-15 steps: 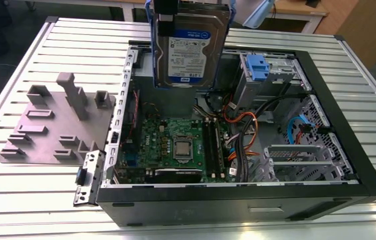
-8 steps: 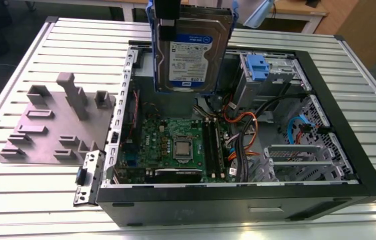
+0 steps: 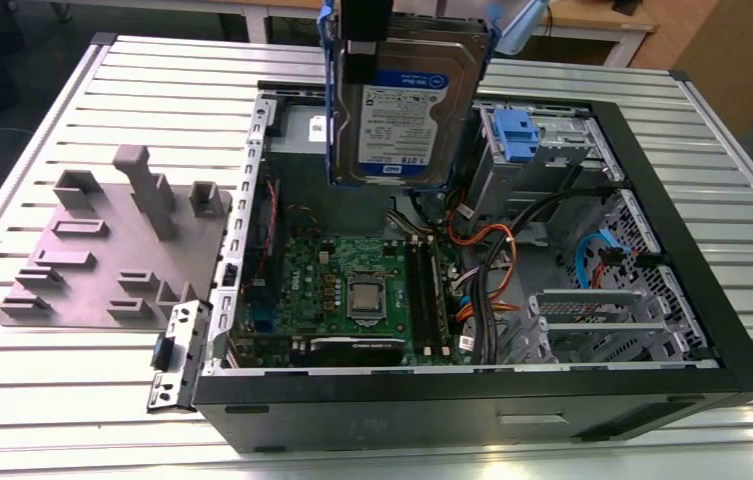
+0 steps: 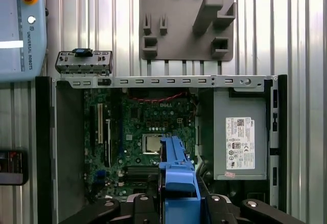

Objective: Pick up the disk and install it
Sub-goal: 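Insert the disk into the insertion slot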

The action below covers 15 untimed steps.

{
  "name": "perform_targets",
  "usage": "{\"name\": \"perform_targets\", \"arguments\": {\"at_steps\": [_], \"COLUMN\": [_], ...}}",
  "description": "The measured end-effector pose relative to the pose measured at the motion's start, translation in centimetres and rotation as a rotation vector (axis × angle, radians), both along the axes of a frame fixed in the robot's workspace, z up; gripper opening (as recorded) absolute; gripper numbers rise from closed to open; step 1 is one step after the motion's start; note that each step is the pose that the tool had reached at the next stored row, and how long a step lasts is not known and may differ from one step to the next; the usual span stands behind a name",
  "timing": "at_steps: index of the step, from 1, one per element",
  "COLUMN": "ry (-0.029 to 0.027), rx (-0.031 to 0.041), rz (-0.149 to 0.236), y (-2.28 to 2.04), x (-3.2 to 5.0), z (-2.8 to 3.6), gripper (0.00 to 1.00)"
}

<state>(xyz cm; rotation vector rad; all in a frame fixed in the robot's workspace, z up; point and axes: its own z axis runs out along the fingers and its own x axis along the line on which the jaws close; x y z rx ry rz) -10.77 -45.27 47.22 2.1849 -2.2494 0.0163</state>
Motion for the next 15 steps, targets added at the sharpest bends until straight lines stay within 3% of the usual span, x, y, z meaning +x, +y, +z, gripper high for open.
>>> {"name": "perform_targets", "arguments": {"at_steps": [9, 15], "ry": [0.0001, 0.0], "rx": [-0.0001, -0.0001], "rz": [0.0, 0.0], "y": [-0.05, -0.05], "x": [0.87, 0.98], "z": [-0.04, -0.06], "gripper": [0.37, 0.37]}}
